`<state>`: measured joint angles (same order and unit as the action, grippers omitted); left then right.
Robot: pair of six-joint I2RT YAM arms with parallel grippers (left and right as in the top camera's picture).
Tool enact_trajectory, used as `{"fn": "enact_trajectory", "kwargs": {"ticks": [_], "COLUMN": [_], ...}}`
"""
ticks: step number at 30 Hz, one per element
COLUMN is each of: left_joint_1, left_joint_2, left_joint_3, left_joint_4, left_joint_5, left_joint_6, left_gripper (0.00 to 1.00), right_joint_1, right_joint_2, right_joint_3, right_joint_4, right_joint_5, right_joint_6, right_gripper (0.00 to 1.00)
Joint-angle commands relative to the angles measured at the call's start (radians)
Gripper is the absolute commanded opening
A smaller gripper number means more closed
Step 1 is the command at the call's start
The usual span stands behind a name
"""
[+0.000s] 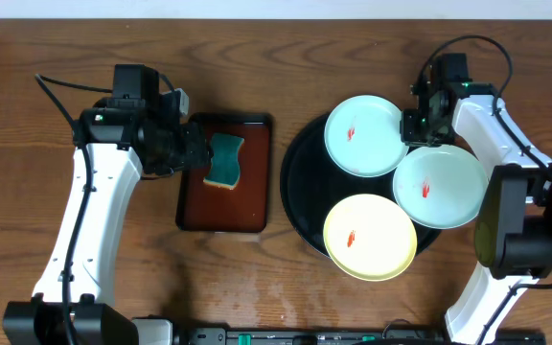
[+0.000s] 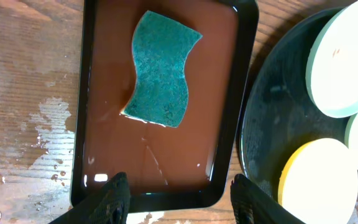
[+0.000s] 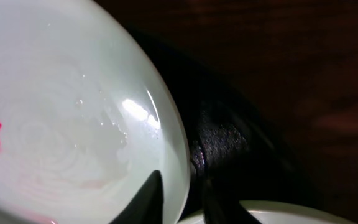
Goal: Clean dirty plates on tray and stack at the side
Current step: 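Reach left gripper to the green sponge and right gripper to the top white plate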
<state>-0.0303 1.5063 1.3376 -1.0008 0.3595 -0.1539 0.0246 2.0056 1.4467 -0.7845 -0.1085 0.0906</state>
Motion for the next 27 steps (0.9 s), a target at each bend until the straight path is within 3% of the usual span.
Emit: {"fn": "enact_trajectory", "kwargs": {"ticks": [1,21,23,25,27], "left_joint_1": [-0.002,-0.002,-0.002,-0.002,-0.002], "left_joint_2": [0.003,0.003,0.003,0.003,0.003], "left_joint_3": [0.007,0.007,0.007,0.007,0.007], "left_joint_4": [0.004,0.011,0.011,0.012,0.017], "left_joint_5": [-0.016,-0.058,-0.058,-0.059,-0.059], "left_joint_6": [-0.001,-0.005,-0.005,-0.005,-0.005], "left_gripper": [0.54,0.54,0.54,0.54,0.54], "right_joint_1": [0.008,0.010,0.010,0.010,0.010], "right_joint_2": [0.011,0.011,0.011,0.007,0.004], "right_joint_3": [0.016,-0.053,-0.053,-0.053,-0.053], "right_joint_4": [0.003,0.040,0.040,0.041,0.043], "right_joint_5": [0.000,0.014,0.014,0.013,0.009], "right_joint_6": [-0.002,-0.002,-0.002,-0.002,-0.002], "right_gripper": [0.15,0.13,0.11,0.01,0.01]}}
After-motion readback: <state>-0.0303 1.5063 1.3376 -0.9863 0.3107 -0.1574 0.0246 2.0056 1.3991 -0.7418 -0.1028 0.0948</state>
